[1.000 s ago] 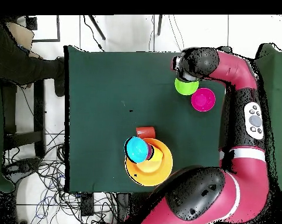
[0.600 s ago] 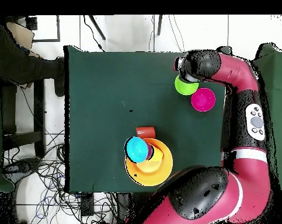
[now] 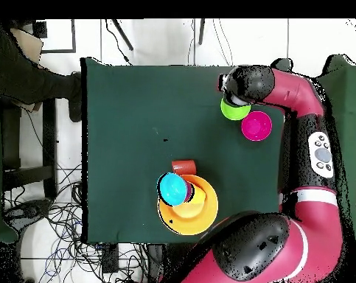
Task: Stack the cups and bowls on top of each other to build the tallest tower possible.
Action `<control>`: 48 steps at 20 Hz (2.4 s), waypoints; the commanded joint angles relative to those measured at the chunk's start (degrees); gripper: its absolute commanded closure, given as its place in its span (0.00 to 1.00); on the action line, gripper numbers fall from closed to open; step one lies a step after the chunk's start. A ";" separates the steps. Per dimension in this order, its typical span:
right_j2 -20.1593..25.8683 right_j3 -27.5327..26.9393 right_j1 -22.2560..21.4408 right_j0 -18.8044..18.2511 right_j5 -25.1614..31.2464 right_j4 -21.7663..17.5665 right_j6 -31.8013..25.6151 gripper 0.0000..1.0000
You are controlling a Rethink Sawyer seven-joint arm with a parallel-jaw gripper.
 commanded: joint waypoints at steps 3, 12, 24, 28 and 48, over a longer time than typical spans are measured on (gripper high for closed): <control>1.64 7.75 0.45 0.78 -4.93 -4.42 -12.85 0.00; 0.16 8.14 0.53 0.88 -3.09 -5.33 -13.30 0.00; 0.11 9.99 2.97 -1.87 -4.63 -6.43 -15.04 0.00; 0.27 8.32 5.55 -1.99 -4.74 -7.17 -15.47 0.00; 0.29 11.13 5.41 -2.72 -8.17 -7.80 -11.69 1.00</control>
